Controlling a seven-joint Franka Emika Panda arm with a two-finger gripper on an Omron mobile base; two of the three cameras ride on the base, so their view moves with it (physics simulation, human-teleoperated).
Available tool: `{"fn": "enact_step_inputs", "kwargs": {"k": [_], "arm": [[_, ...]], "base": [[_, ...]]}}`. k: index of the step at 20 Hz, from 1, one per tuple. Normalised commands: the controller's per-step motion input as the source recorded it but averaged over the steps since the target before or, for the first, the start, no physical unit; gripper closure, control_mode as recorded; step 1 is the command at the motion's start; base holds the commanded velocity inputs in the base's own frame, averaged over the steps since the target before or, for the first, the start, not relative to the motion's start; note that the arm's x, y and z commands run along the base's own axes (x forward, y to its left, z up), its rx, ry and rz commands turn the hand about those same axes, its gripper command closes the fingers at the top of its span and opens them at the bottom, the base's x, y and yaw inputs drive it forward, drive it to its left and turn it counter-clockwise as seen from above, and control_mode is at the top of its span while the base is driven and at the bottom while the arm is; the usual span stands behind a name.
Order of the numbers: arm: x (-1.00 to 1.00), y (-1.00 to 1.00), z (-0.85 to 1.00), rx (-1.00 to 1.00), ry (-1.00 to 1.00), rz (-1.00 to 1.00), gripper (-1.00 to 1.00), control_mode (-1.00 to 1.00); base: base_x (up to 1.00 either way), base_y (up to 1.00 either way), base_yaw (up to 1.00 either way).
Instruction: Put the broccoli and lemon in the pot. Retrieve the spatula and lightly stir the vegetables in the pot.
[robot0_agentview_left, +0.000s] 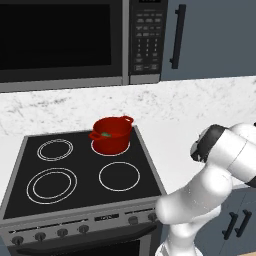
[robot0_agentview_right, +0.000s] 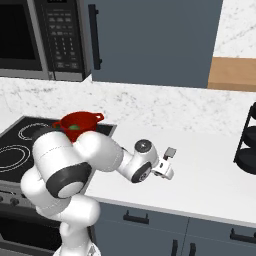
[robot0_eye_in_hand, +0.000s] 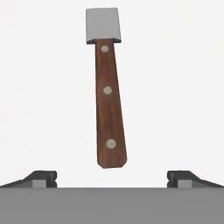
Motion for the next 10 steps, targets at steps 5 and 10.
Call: {"fn": "enact_step_inputs", "kwargs": {"k": [5,10], "arm": [[0.3,-0.08,-0.2,0.0,0.03,0.0,-1.0,-1.0],[0.23,-0.2,-0.16,0.0,0.03,0.0,-1.0,-1.0]], "base": [[0.0,0.0,0.0],[0.0,0.0,0.0]]}}
